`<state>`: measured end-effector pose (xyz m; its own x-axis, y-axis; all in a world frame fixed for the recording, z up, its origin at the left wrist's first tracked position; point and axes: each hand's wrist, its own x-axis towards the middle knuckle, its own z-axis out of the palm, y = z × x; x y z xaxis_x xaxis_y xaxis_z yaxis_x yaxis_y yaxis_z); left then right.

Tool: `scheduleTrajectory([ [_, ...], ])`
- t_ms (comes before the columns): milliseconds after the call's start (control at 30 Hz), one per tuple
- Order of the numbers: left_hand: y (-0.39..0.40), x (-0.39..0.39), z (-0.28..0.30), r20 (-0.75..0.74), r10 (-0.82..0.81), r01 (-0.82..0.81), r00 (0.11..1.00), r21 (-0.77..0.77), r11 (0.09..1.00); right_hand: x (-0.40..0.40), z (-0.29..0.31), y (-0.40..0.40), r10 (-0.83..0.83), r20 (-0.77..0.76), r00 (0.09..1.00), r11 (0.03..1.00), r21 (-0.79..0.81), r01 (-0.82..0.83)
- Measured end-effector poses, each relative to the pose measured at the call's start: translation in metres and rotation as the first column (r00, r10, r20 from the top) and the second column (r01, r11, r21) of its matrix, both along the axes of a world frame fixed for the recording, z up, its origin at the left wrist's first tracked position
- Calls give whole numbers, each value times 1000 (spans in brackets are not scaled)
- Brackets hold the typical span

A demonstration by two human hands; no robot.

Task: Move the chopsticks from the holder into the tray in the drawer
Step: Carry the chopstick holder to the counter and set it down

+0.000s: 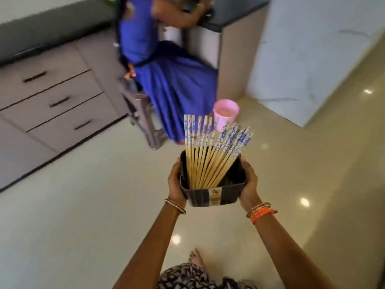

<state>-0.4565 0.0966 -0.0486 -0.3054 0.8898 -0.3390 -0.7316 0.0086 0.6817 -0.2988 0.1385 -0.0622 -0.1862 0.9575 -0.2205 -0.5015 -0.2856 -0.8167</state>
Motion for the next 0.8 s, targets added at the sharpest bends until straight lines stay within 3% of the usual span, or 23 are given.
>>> scheduleTrajectory([
  [167, -18, -112, 6, -134, 292, -292, 947, 18, 956, -140, -1, 34, 243, -37, 969, 970, 6, -242],
  [367, -11, -226, 23, -268, 538, -549, 799, 38, 835, -285, 18, 77, 520, -1, 854, 850, 97, -518],
  [600, 41, -344, 27, -340, 631, -661, 697, 36, 750, -421, 29, 143, 634, 104, 766, 746, 177, -642],
  [800, 104, -439, 42, -342, 663, -683, 666, 77, 726, -519, 41, 212, 694, 188, 695, 670, 185, -719],
])
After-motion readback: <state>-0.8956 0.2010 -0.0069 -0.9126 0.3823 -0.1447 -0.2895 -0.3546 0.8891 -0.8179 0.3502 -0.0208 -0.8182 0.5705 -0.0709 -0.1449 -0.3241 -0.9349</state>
